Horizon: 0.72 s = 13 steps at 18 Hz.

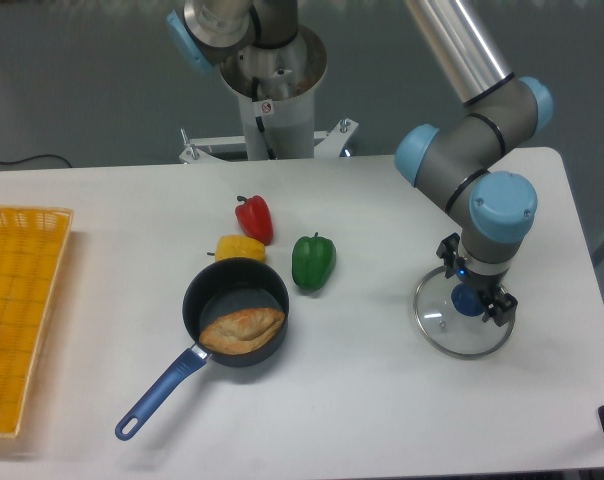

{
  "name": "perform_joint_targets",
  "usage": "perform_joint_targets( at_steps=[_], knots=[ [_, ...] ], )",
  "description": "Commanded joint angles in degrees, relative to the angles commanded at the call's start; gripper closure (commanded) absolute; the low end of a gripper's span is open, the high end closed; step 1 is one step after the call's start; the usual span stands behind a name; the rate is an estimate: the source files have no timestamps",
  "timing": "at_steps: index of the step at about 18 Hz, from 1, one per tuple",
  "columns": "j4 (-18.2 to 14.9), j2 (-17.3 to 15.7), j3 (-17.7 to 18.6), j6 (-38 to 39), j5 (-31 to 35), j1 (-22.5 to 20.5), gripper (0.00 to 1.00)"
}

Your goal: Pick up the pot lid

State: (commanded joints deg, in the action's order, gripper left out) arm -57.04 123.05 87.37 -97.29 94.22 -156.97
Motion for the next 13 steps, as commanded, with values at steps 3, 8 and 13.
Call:
perform_joint_targets(
  at_steps=[3, 8, 13],
  knots=[
    [0.0, 0.3, 0.2, 0.1, 0.0, 0.0, 0.0],
    [0.0, 0.4, 0.3, 0.0, 0.0, 0.0, 0.0],
    [-0.1, 0.8, -0.1, 0.4, 0.0, 0.0, 0.0]
  ],
)
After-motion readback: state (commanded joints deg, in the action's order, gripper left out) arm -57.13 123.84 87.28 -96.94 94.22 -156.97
